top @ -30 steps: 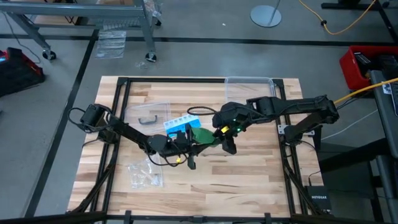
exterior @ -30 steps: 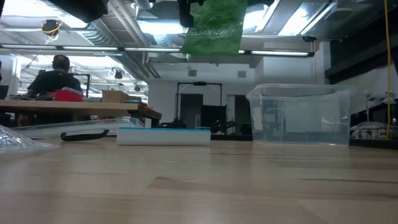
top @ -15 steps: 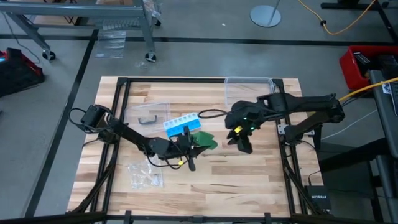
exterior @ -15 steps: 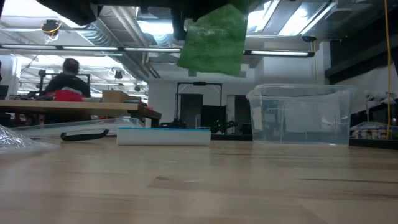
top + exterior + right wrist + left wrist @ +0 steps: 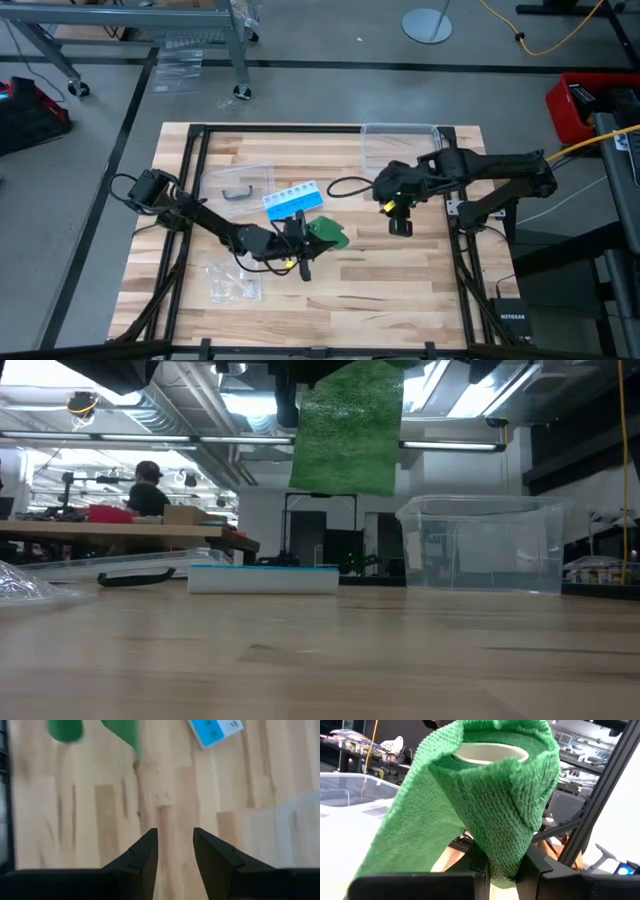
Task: Roll bandage
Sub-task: Roll the green bandage
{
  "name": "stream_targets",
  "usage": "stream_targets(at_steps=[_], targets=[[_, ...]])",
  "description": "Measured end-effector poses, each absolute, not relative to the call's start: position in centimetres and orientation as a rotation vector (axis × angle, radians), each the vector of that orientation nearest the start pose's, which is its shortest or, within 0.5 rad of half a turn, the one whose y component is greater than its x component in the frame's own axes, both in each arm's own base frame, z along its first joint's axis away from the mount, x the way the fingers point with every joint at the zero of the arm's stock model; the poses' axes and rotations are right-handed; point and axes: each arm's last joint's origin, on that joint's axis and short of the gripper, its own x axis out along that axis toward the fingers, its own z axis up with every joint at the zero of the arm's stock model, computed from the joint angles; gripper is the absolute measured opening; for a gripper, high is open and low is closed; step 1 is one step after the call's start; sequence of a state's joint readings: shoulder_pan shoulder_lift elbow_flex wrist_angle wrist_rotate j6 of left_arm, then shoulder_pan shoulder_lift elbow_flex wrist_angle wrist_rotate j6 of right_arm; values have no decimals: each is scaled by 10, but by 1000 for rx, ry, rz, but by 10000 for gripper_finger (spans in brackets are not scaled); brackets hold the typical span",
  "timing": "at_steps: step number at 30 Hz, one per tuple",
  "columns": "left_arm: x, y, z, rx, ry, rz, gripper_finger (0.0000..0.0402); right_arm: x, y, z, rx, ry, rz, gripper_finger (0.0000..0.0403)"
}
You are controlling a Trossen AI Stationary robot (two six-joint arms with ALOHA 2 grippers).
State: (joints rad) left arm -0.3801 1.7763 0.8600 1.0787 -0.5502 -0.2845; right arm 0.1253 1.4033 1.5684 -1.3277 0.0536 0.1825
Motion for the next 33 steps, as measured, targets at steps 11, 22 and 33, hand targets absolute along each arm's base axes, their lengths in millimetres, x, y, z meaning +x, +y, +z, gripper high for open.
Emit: stream_targets(at_steps=[11,22,33], targets=[[340,-127,215,-377,-131,132,43,223,23,307,-71,1368,-147,129],[351,-98,210,-363,-78,129,42,126,19,276,288,935,-96,129],[363,-53,210,-624,-41,-71,42,121,24,230,446,465,24,129]])
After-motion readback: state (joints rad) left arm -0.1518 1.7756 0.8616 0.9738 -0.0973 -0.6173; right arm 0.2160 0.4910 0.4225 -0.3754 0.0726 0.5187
